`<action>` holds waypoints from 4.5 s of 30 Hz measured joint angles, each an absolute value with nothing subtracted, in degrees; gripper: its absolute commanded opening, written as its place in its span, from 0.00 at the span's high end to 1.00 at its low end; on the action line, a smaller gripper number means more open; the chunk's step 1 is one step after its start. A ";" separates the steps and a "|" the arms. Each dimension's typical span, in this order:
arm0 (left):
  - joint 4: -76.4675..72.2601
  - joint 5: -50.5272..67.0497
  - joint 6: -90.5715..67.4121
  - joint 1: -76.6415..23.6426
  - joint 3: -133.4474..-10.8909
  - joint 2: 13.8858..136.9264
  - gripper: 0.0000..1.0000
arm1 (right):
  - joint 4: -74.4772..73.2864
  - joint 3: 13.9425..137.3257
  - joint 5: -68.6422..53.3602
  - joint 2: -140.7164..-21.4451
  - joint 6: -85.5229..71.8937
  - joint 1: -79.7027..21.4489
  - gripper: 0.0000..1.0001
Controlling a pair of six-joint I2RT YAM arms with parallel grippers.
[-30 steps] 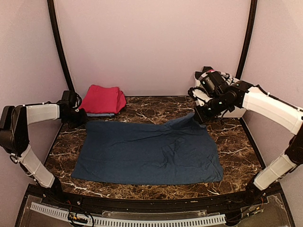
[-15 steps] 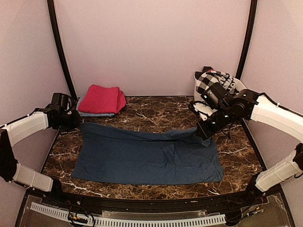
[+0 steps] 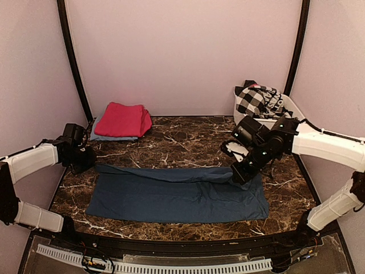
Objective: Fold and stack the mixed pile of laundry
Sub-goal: Fold the 1/3-folded T-shirt at the center of the board, then smooth out the rectangle-folded T-shirt at the center of the board.
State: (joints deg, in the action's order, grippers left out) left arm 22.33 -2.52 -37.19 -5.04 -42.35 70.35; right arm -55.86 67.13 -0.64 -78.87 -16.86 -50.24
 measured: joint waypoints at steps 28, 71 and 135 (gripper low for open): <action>24.29 -3.73 -36.75 -5.04 -40.71 69.25 1.00 | -58.76 64.20 -9.26 -87.90 -18.55 -52.51 1.00; 17.06 8.54 -31.81 -16.03 -44.07 67.18 0.47 | -41.25 69.47 -18.00 -103.66 -17.23 -44.88 0.40; 4.56 13.54 19.38 -77.69 -82.21 120.31 0.77 | -29.91 50.87 -35.09 -72.38 -21.04 -25.12 0.52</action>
State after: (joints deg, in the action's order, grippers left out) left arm 4.56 13.54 19.38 -77.69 -82.21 120.31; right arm -29.91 50.87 -35.09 -72.38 -21.04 -25.12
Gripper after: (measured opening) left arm 0.230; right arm 0.480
